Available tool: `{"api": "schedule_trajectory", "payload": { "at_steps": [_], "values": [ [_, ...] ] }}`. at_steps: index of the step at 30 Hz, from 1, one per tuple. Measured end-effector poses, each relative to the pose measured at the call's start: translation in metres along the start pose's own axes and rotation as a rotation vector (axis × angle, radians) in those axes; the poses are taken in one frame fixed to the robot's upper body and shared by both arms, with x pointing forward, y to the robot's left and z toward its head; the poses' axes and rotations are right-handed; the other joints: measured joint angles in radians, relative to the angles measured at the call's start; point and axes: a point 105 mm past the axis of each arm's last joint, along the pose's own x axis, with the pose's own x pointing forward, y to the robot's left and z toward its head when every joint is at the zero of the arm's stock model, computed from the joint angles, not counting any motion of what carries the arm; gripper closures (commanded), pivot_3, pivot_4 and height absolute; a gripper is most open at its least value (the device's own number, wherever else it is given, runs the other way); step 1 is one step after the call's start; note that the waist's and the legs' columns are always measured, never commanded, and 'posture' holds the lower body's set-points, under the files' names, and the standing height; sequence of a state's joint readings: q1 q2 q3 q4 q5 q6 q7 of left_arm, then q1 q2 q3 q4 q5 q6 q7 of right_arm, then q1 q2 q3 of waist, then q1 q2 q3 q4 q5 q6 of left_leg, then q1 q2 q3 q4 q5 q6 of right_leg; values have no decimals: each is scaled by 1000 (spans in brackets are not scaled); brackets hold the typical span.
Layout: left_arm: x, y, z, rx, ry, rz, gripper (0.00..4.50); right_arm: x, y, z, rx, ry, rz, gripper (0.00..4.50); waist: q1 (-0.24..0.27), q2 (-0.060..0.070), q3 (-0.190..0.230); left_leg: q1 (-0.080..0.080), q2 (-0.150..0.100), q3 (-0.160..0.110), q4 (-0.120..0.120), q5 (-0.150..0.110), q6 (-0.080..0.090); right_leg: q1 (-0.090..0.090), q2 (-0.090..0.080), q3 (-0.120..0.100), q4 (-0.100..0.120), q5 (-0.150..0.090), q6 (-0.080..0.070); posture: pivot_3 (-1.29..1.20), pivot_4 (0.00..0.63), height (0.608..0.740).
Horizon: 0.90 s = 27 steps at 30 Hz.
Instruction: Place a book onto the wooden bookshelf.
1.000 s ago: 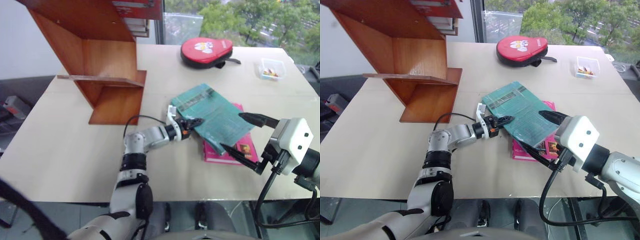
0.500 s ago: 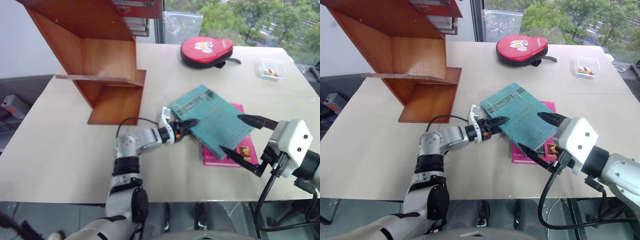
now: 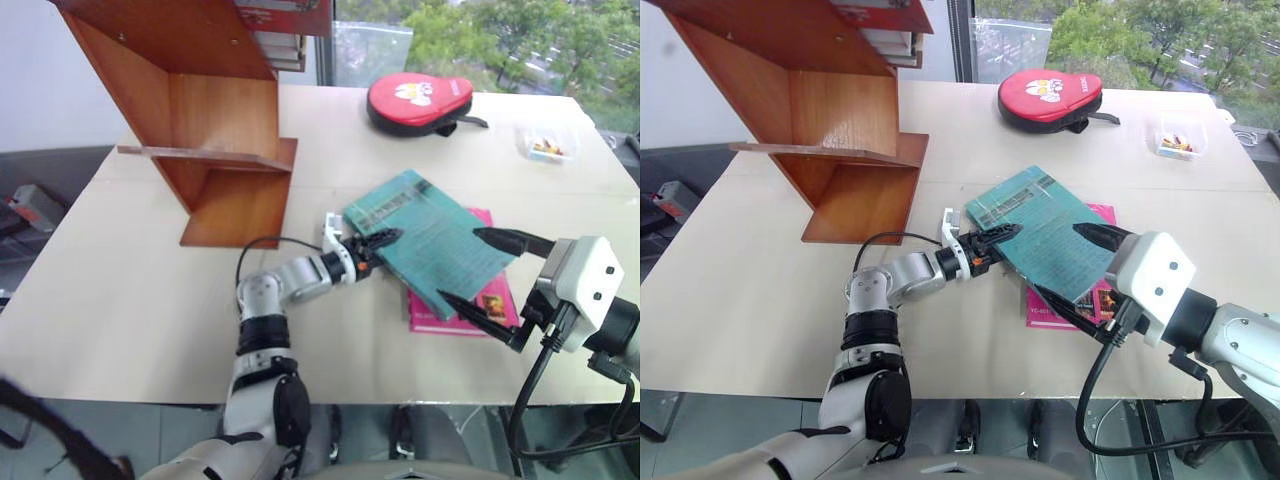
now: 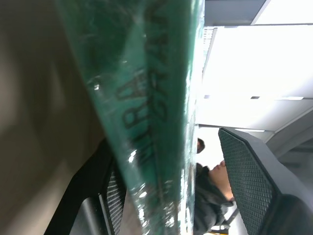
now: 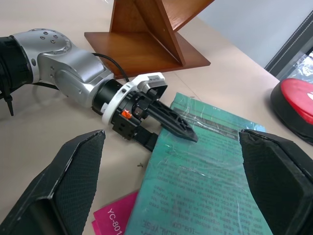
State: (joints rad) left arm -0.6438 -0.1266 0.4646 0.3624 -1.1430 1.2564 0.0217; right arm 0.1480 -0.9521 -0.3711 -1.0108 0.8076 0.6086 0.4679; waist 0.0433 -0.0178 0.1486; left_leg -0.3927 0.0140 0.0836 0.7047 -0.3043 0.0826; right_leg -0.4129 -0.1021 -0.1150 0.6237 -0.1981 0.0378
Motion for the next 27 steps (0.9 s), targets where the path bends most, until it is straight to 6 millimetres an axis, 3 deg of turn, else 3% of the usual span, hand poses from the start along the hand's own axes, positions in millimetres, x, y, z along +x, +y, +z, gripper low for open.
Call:
{"api": "schedule_trajectory", "payload": {
  "at_steps": [3, 4, 6, 7, 12, 15, 20, 24, 27],
  "values": [
    [2, -1, -1, -8, 3, 12, 1546, 0, 0, 0, 2, 0, 4, 0, -1, 0, 0, -1, -1, -1, 0, 0, 0, 0, -1, -1, 0, 0, 1, 0, 150, 740],
    [3, -1, -1, -11, 4, 16, 1766, 0, 0, 0, 2, 0, 3, 0, -1, 0, 0, -1, -1, -2, 0, 0, 0, 0, -1, -1, 0, 0, 1, 0, 150, 740],
    [3, -1, -2, -16, 8, 26, 2304, -1, 0, 1, 1, 1, 1, 0, -1, 0, 0, -1, -1, -2, 0, 0, 0, 0, -1, -2, 0, 0, 1, 0, 150, 740],
    [3, -2, -2, -23, 14, 32, 2957, -1, 0, 0, 4, 3, 2, 0, -1, 0, 0, -1, -1, -3, 0, 0, 0, 0, -1, -2, 0, -1, 1, 0, 150, 740],
    [3, -9, -3, -48, 23, -6, 4478, -1, 1, 0, 10, 8, 5, 0, -1, -1, 0, -2, -2, -3, 0, 0, 0, 0, -1, -3, 0, -2, 3, 0, 150, 740],
    [1, -13, -4, -47, 37, -18, 4478, -1, 0, -1, 10, 9, 4, 0, -1, -1, 2, -2, -2, -4, 0, 0, 0, 0, -2, -3, 0, -2, 3, 0, 150, 740],
    [-19, -42, 9, 65, 33, -119, 4478, 1, 0, 1, 8, -4, 2, 0, -4, -1, 5, -2, -2, -4, 0, 0, 0, 0, -1, -3, 0, -2, 3, 0, 150, 740],
    [-49, -57, 25, 248, 21, -130, 4478, 3, -1, 1, 12, -15, 4, 0, -6, 0, 6, -2, -2, -4, 0, 1, -1, 0, 0, -5, 0, -2, 3, 0, 150, 740],
    [-70, -75, 29, 521, 44, -111, 4478, 6, -1, 3, 10, -37, 10, 0, -4, 1, 8, -2, -3, -4, 0, 1, -1, 0, -1, -8, 0, -2, 3, 0, 150, 740]
  ]
}}
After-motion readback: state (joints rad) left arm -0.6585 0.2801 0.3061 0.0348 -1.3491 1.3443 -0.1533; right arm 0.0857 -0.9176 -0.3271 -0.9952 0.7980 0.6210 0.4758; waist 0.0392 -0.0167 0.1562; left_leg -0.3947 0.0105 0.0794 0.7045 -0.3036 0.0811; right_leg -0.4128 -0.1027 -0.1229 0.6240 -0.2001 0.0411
